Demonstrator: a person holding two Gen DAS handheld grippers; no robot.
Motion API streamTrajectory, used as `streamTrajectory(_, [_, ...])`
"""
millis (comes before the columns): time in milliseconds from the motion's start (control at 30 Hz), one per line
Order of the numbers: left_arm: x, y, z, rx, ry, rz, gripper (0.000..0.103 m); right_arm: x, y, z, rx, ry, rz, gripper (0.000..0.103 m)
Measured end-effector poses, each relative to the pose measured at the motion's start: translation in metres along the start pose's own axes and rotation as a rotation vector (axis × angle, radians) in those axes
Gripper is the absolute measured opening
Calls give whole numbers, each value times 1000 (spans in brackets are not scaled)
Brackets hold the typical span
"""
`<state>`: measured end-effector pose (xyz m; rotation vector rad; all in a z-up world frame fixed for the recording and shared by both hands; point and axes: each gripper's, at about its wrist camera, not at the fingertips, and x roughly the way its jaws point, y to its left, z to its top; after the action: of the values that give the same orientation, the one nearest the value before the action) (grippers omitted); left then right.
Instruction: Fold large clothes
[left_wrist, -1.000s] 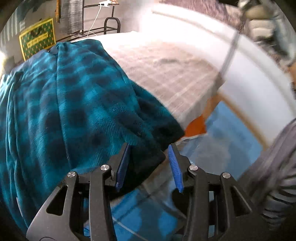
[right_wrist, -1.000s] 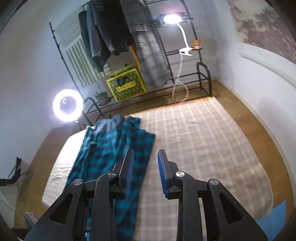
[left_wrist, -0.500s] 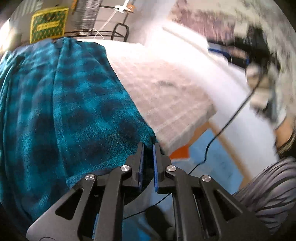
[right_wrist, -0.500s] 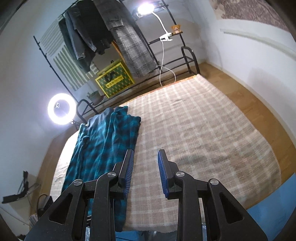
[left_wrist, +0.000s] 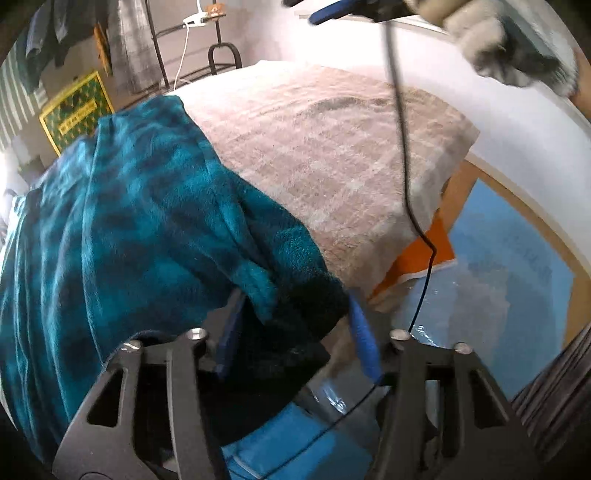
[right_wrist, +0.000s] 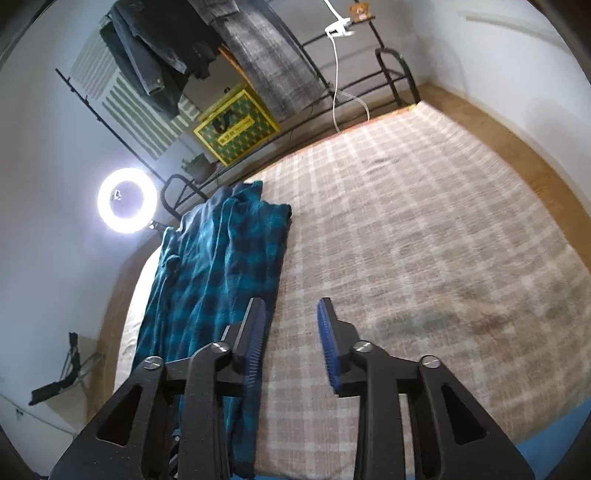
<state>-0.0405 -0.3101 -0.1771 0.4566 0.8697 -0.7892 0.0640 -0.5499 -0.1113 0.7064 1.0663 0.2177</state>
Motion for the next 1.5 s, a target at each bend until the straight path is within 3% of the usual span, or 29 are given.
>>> streamTrajectory(67, [-1, 10, 2, -39, -11, -21, 22, 12, 2, 8, 4, 17, 8, 35])
streamTrajectory(200, [-10, 56, 6, -272, -2, -223, 15, 47, 15, 36, 2, 45, 6, 43])
streamTrajectory(367, [-45, 89, 5, -455, -85, -324, 13, 107, 36, 53, -10, 106, -21, 50])
streamTrajectory(633, [-76, 115, -4, -540, -161, -333, 12, 199, 43, 51, 0, 197, -105, 50])
streamTrajectory(800, [-80, 121, -7, -553, -174, -333, 11, 222, 46, 52, 56, 200, -17, 49])
streamTrajectory(867, [-79, 126, -9, -563, -173, -338, 11, 230, 52, 51, 43, 212, -28, 42])
streamTrajectory(933, [-77, 131, -12, -580, -171, -339, 11, 238, 56, 50, 44, 231, -79, 9])
streamTrajectory(1167, [-78, 141, -27, -659, -176, -360, 11, 210, 81, 66, -12, 157, -137, 6])
streamTrajectory(1333, [-83, 152, -44, -719, -181, -362, 10, 199, 128, 72, -128, 120, -215, 5])
streamTrajectory(1500, [-88, 165, -61, -788, -180, -360, 10, 211, 177, 67, -231, 109, -218, 5])
